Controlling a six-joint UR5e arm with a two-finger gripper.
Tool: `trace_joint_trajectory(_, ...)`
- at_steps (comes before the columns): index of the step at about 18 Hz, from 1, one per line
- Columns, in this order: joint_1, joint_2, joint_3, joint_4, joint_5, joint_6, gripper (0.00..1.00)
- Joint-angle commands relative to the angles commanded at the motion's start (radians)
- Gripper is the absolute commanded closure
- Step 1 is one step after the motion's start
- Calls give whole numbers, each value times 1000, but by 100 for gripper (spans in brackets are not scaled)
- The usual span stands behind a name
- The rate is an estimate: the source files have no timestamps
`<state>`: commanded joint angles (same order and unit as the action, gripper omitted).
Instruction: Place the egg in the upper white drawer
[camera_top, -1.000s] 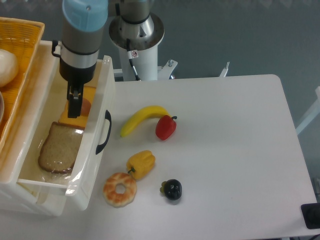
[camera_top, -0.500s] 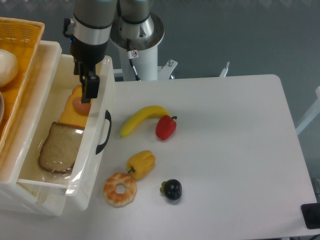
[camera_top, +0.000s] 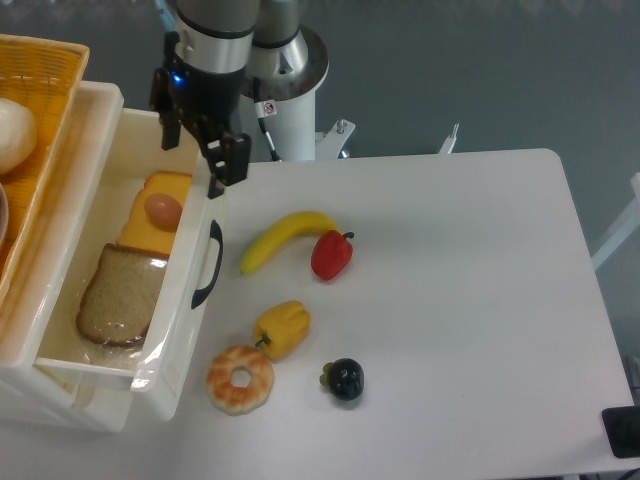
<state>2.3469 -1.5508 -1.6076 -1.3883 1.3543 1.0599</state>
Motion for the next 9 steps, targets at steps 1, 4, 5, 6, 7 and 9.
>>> trace_joint_trajectory(1,3,-11,3,3,8,0,0)
trace_joint_trajectory(4,15,-60,14,21,28,-5,0)
trace_joint_trajectory(5,15,-80,14,46,48,-6,0)
trace_joint_trajectory(6,15,-97,14,69,71,-8,0)
trace_joint_trajectory(7,15,-113,14,86,92,-9,0)
trace_joint_trajectory(9,14,-133,14,100,105,-9,0)
